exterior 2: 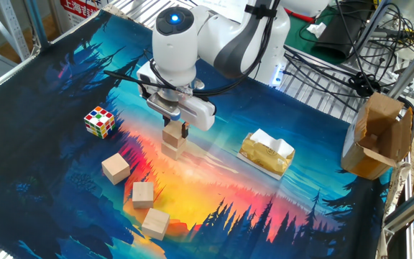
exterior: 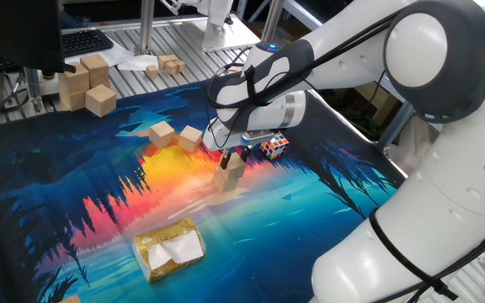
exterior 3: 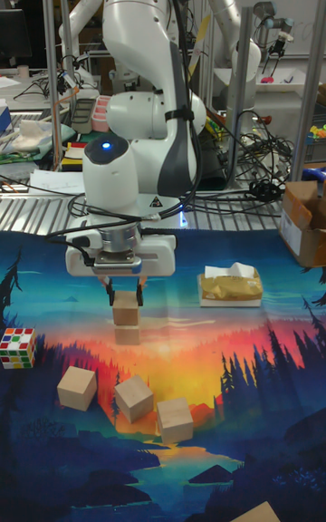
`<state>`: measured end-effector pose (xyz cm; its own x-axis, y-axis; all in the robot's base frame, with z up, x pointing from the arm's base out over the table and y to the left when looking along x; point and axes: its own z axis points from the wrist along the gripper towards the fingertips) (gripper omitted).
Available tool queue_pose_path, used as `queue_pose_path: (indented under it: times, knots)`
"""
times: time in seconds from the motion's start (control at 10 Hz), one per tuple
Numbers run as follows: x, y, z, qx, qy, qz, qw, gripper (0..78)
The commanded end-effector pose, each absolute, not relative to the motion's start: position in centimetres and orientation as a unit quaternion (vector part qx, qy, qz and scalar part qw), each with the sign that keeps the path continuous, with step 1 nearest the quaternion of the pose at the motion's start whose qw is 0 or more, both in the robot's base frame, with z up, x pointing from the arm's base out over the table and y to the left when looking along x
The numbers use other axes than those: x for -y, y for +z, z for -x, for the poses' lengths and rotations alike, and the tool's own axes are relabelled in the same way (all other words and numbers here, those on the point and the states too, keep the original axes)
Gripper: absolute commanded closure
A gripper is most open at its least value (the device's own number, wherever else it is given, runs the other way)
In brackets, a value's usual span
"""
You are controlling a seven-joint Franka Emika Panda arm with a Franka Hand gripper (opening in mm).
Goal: Stack the blocks in a vertical line of five
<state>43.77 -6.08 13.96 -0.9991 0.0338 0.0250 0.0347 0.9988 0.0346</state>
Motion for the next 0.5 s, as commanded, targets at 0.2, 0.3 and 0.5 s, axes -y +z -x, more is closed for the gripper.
queue_pose_path:
  times: [0.2, 0.3, 0.5]
  knots:
    - [6.11, 14.05, -43.86, 1.0, -0.019, 0.019, 0.011, 76.3]
    - [6.11, 14.06, -43.9, 1.0, -0.019, 0.019, 0.011, 76.3]
    - [6.1, 14.11, -44.03, 1.0, -0.019, 0.019, 0.01, 76.3]
